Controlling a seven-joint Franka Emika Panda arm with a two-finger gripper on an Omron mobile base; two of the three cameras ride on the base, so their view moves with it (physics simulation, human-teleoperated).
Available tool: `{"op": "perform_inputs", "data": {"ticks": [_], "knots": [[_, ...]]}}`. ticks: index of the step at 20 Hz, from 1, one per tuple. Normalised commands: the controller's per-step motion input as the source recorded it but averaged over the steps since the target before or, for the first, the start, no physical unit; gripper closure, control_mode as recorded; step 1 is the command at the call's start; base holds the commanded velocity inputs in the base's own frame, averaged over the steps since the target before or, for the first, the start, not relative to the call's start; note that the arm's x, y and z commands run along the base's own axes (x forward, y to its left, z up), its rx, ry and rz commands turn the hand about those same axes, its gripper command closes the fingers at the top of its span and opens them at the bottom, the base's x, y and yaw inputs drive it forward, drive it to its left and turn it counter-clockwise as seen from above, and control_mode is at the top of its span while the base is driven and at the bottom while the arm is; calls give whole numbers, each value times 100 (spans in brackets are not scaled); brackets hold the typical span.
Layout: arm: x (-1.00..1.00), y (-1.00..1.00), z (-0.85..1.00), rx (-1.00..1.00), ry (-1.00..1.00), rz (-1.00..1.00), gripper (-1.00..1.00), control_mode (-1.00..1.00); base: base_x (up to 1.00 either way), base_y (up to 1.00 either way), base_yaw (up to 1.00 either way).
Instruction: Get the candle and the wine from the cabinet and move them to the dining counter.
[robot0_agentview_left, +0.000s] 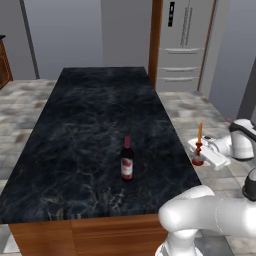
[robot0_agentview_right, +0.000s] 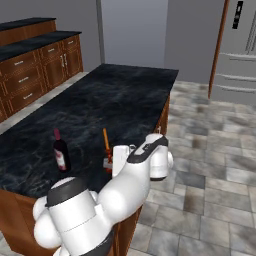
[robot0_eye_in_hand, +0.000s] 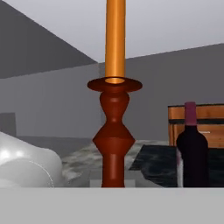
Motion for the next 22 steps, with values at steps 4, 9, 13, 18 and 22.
{"op": "perform_inputs", "data": {"ticks": [4, 9, 13, 18, 22], "knots": [[20, -8, -17, -2, -21, 3, 100, -100, 0, 0, 0], [19, -5, -15, 0, -19, 5, 100, -100, 0, 0, 0], [17, 0, -15, 0, -22, 0, 100, -100, 0, 0, 0], [22, 3, -11, 0, -18, 0, 100, -100, 0, 0, 0], [24, 11, -13, 0, -16, 0, 100, -100, 0, 0, 0]]}}
